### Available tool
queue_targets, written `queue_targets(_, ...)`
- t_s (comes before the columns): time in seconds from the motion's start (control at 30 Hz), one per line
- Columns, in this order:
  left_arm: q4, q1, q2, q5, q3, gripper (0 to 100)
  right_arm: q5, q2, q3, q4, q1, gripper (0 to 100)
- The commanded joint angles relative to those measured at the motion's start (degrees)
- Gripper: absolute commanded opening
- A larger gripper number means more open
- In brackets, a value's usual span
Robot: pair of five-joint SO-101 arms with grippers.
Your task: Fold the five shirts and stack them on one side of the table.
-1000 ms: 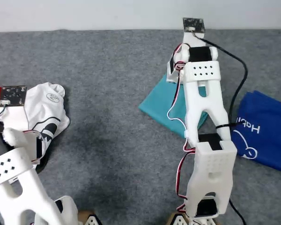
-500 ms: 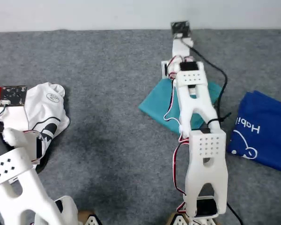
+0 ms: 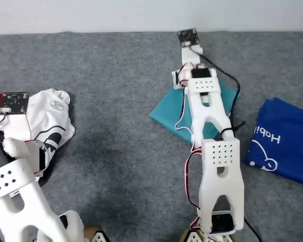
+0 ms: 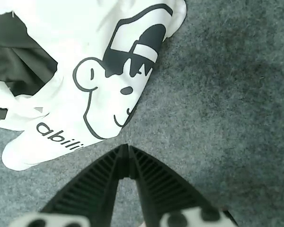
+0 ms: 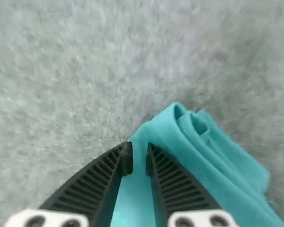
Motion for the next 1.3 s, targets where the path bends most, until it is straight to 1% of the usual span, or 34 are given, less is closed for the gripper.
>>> queue_targets(0.0, -0.26, 0.26, -1.14, -0.18, -0.22, 0, 0.53, -6.73, -5.8, 4.88, 0.22, 5.8)
queue_targets(0.07, -0.26, 0.26, -1.14, -0.18, -0.22, 0, 0.53, -7.69, -6.86, 9.27, 0.31, 5.8)
queue_targets(0.17, -0.26, 0.26, -1.14, -0.18, -0.22, 0, -0.44, -9.1, -10.11, 18.51, 0.22, 5.8)
queue_targets(0.3, -0.26, 0.26, -1.14, -0.18, -0.22, 0, -11.78, -10.33, -14.51, 28.79, 0.04, 6.2)
queue_targets(0.43, -0.26, 0.26, -1.14, -0.18, -0.22, 0, -20.4, -10.15, -18.29, 37.93, -0.13, 7.1)
queue_targets(0.5, -0.26, 0.26, -1.14, -0.18, -0.22, 0, -25.58, -10.15, -18.64, 42.15, -0.22, 12.4)
queue_targets(0.57, -0.26, 0.26, -1.14, -0.18, -0.22, 0, -32.44, -10.07, -18.64, 45.67, -0.22, 21.4)
queue_targets(0.67, -0.26, 0.26, -1.14, -0.18, -0.22, 0, -43.69, -9.98, -16.62, 46.2, 0.66, 35.7)
queue_targets(0.73, -0.26, 0.26, -1.14, -0.09, -0.22, 0, -46.07, -9.98, -15.56, 45.41, 1.54, 44.4)
queue_targets(0.8, -0.26, 0.26, -1.14, -0.09, -0.22, 0, -48.26, -9.63, -14.68, 44.7, 2.15, 48.5)
queue_targets(0.97, -0.26, 0.26, -1.14, -0.09, -0.22, 0, -52.22, -5.58, -14.42, 42.59, 4.88, 48.6)
queue_targets(1.13, -0.26, 0.26, -1.14, -0.09, -0.22, 0, -51.96, 0.04, -14.42, 37.14, 7.25, 48.6)
queue_targets(1.27, -0.26, 0.26, -0.97, -0.09, -0.13, 0, -51.16, 5.32, -14.42, 32.57, 7.08, 48.5)
